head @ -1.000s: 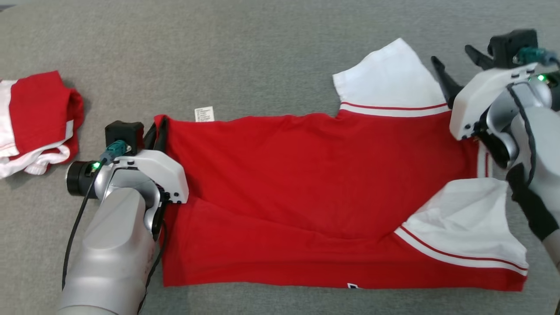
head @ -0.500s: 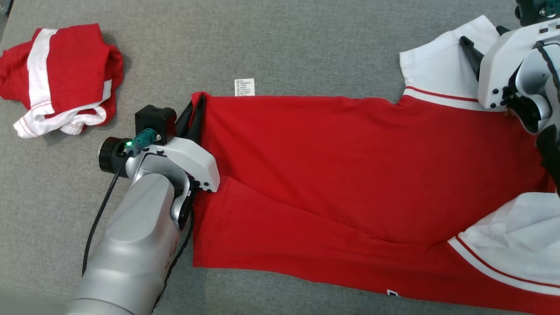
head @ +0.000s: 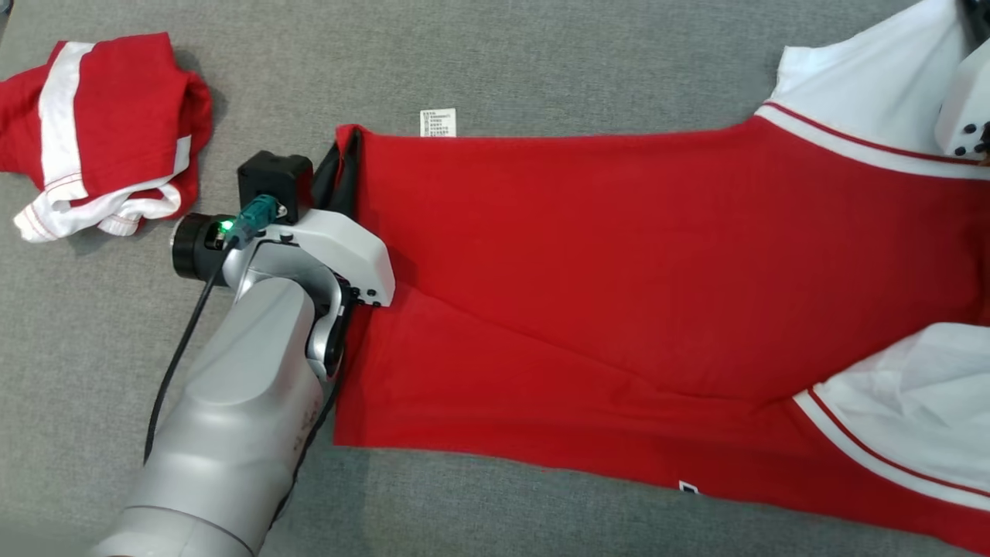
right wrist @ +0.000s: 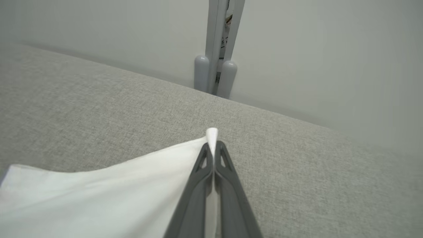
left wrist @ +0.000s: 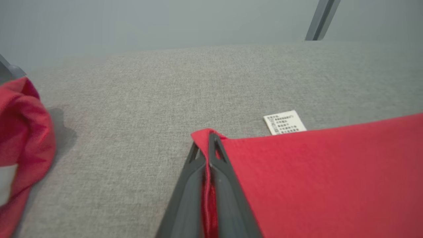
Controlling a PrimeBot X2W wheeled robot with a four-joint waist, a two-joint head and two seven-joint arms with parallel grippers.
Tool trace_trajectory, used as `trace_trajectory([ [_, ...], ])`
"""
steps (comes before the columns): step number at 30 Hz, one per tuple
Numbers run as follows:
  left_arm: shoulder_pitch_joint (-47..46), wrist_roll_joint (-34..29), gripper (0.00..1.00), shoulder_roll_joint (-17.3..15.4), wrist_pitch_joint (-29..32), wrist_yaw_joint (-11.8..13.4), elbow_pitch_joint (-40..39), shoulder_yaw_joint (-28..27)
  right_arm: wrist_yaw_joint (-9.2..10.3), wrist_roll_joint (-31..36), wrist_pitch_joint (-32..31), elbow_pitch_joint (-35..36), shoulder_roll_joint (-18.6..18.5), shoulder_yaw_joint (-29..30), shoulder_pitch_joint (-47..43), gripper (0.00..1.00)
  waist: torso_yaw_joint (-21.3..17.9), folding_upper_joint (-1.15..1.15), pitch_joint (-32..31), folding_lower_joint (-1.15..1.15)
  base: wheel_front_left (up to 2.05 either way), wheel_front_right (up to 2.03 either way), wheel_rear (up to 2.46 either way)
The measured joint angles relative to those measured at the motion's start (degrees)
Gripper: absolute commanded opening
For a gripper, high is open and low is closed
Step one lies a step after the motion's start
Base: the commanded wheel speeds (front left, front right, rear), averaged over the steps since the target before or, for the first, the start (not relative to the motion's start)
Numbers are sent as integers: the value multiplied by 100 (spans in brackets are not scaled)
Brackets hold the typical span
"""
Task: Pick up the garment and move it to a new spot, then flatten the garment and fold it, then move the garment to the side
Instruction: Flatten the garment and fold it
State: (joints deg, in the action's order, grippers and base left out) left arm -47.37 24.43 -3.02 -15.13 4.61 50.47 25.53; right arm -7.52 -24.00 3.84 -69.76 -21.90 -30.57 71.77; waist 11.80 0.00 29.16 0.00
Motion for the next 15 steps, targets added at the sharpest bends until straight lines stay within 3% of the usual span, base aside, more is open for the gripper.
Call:
trace_trajectory([
  [8,57,-254,0,-260,1,-36,-282,-303,1,242,895,-187,346,235,-9,0,-347,0,-231,0,0,0,0],
  [15,720,-453,0,-457,0,-146,-413,-513,2,58,1104,488,625,369,-892,0,-666,0,-739,0,0,0,0],
])
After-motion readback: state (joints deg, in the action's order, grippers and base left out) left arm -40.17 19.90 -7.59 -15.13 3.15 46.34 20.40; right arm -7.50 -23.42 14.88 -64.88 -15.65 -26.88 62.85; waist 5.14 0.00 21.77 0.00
